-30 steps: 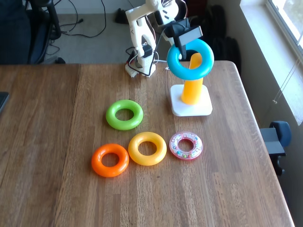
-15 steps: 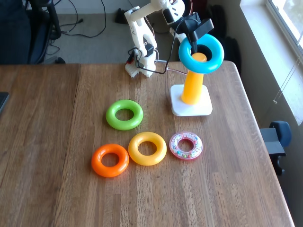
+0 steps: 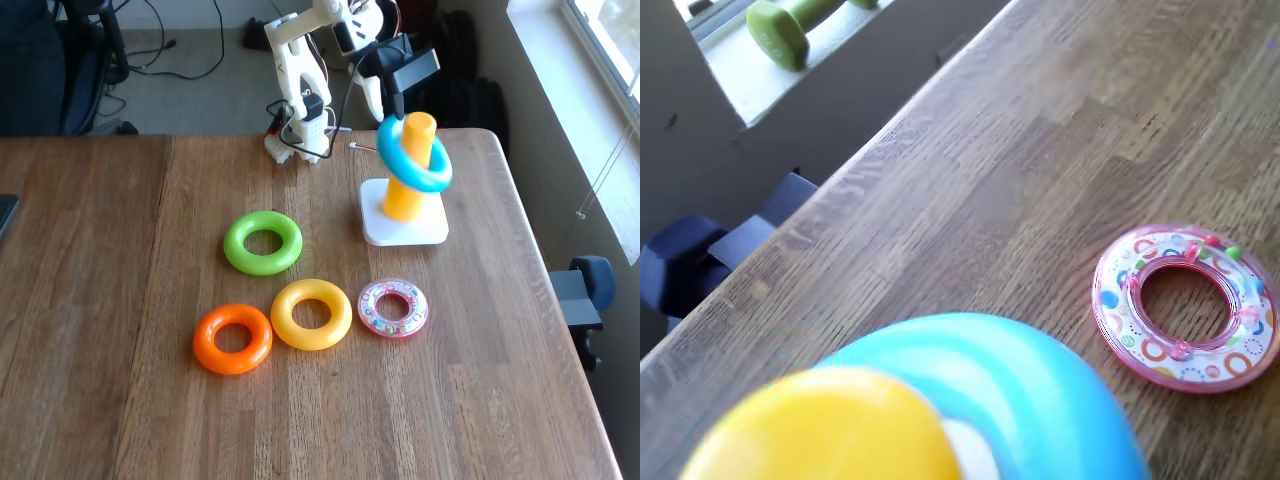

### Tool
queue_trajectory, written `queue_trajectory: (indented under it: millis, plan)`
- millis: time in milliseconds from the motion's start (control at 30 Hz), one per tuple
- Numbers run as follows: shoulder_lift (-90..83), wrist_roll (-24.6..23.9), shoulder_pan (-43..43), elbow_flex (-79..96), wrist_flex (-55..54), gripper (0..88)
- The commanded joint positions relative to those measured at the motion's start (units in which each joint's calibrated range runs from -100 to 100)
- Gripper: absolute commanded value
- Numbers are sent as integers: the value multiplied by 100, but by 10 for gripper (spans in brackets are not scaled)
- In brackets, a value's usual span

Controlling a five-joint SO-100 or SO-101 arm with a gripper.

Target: Pick and place the blue ring

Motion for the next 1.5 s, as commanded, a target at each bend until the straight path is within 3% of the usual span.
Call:
queue_trajectory:
  millis: [0, 400, 800, 1100, 1367, 1467]
  plan:
    - [-117, 49, 0, -154, -166, 286]
    - [-426, 59, 225, -207, -102, 286]
    - [-2670, 264, 2486, 177, -118, 286]
    - [-4463, 386, 3733, 1662, -248, 286]
    - [-6414, 386, 3900, 4211, -1309, 286]
    - [-6373, 391, 3922, 5186, -1844, 286]
